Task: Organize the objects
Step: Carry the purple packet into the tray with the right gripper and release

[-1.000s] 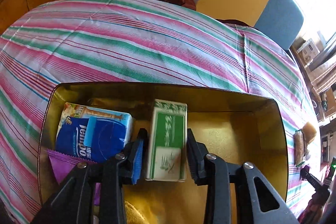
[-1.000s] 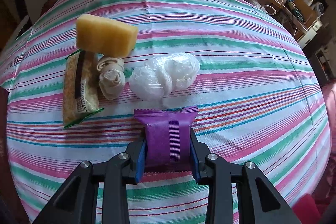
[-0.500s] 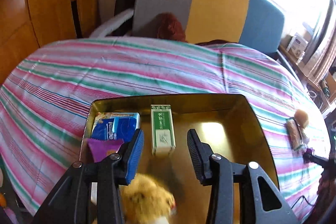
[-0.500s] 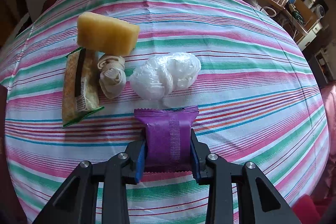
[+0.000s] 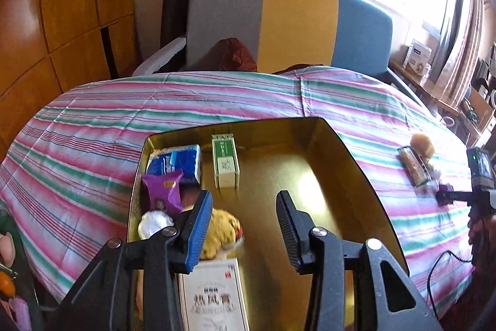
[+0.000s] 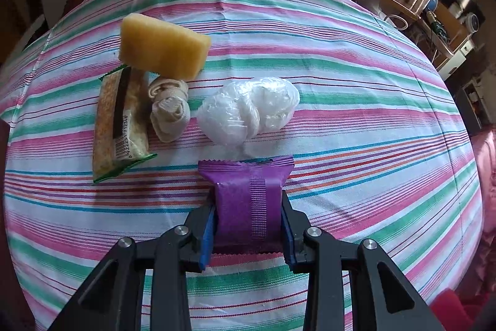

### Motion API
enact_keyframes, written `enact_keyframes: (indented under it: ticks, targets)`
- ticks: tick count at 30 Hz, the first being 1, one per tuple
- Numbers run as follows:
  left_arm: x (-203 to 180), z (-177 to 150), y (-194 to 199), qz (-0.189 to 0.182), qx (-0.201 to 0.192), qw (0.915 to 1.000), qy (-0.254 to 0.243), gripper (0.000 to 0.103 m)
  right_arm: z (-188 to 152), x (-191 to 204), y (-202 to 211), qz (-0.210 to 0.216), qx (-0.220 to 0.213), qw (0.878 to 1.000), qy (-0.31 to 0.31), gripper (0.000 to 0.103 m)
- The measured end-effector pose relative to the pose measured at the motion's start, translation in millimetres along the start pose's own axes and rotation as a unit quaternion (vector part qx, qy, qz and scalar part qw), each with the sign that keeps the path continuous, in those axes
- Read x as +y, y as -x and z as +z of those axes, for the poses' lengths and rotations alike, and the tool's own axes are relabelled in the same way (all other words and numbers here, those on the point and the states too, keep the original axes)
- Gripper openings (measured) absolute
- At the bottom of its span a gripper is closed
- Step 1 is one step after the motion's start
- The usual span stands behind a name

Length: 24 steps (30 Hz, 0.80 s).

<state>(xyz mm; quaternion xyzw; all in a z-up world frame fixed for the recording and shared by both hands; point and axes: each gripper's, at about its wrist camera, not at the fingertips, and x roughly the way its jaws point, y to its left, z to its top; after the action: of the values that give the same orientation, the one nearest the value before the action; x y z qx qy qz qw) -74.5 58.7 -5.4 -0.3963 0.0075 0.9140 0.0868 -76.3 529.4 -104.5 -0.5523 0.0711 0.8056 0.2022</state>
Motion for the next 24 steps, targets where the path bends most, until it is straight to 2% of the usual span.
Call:
enact_keyframes:
  ticks: [14, 24]
  targets:
    - [-7, -17, 14, -0.004, 0.002, 0.9999, -0.014, 0.043, -6, 18, 7, 0.028, -0.008, 0.999, 0.035, 0.035]
    - [-8, -21, 17, -0.009, 0.005, 0.9998, -0.015, 0.043, -23, 58, 19, 0.076, -0.013, 0.991, 0.111, 0.035]
